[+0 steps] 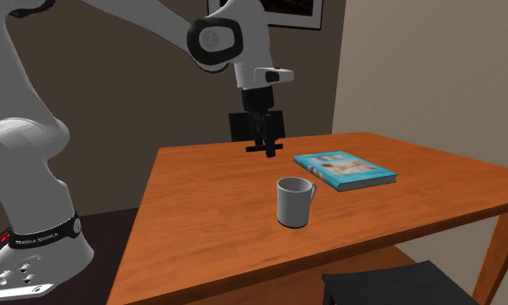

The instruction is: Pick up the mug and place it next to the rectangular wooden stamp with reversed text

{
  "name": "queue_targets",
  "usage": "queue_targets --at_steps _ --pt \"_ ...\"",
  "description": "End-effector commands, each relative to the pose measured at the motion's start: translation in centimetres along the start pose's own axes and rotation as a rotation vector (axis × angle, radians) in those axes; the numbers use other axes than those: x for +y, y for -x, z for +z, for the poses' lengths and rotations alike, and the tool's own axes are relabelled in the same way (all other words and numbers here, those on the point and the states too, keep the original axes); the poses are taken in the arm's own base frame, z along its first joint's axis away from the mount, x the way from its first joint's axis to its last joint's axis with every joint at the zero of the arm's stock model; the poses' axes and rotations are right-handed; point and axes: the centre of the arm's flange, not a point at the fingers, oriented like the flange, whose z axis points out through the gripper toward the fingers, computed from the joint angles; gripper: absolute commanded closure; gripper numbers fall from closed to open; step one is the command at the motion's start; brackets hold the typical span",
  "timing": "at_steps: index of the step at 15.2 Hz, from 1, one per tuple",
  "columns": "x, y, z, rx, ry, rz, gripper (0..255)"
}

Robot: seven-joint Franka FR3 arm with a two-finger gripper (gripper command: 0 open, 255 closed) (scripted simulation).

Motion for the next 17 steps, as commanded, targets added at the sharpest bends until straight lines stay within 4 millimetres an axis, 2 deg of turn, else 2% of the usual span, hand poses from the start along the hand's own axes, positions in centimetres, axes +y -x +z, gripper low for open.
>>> queue_targets --at_steps 1,5,13,17 --pt "0.7 -1.1 2.5 -0.003 0.008 -0.012 0" --pt "2.0 -4.1 6.7 -0.01 0.023 -0.033 0" --pt "2.1 -4.2 10.8 -0.01 0.023 -0.034 0" --pt "2.1 -4.2 10.8 -0.01 0.023 -0.034 0"
